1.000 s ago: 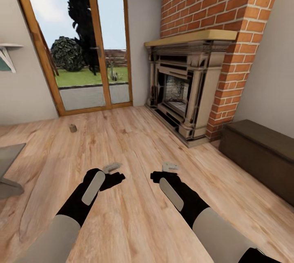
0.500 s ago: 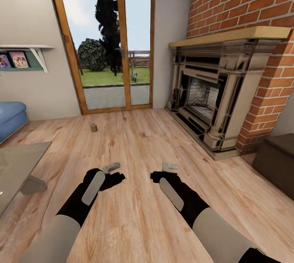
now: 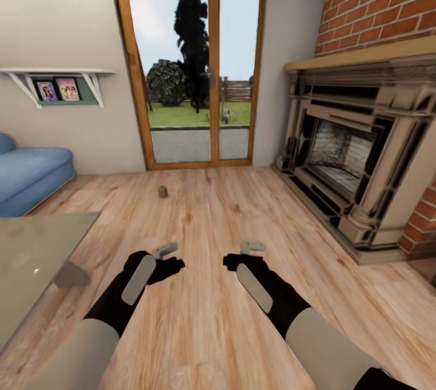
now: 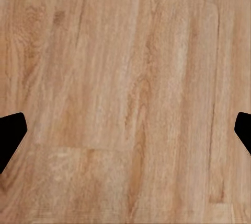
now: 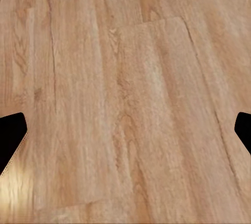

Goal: Place each of the two pumpkins and all three candles from the living room inside a cabinet in the living room (use any cabinet), then make sure every cabinet is closed, and position the cauldron so it is next to a table in the living room.

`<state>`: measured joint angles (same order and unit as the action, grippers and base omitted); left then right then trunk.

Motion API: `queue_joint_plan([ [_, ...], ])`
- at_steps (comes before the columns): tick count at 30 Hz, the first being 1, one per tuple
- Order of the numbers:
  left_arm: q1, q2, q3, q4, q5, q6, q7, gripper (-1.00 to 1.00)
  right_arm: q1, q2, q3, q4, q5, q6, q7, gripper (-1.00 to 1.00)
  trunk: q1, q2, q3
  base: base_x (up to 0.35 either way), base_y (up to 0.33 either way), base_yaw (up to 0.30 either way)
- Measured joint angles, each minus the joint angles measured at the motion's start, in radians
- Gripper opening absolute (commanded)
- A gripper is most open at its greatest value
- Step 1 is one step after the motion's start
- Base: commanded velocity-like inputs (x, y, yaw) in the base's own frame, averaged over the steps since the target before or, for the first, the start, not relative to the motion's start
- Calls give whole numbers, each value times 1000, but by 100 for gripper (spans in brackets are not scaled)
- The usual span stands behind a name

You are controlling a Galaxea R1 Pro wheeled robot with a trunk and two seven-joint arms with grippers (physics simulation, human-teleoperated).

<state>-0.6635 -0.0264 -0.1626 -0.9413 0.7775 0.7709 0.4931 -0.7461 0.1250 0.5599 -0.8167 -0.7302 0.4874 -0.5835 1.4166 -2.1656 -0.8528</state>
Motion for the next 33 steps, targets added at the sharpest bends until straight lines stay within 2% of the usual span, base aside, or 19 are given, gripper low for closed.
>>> queue_joint_plan([
  [18, 0, 5, -1, 7, -18, -4, 1, 100, 0, -6, -2, 0, -1, -44, 3, 100, 0, 0, 0, 340, 0, 9],
  [21, 0, 12, -2, 7, -18, -5, 1, 100, 0, -6, -2, 0, -1, -56, 3, 100, 0, 0, 0, 341, 9, 0],
  [26, 0, 45, 2, 7, -17, -4, 2, 100, 0, -6, -1, 0, -1, -63, 3, 100, 0, 0, 0, 341, 71, 0],
  [33, 0, 54, 5, 7, -17, -4, 1, 100, 0, -3, 0, 0, -2, -63, 3, 100, 0, 0, 0, 341, 102, 0],
])
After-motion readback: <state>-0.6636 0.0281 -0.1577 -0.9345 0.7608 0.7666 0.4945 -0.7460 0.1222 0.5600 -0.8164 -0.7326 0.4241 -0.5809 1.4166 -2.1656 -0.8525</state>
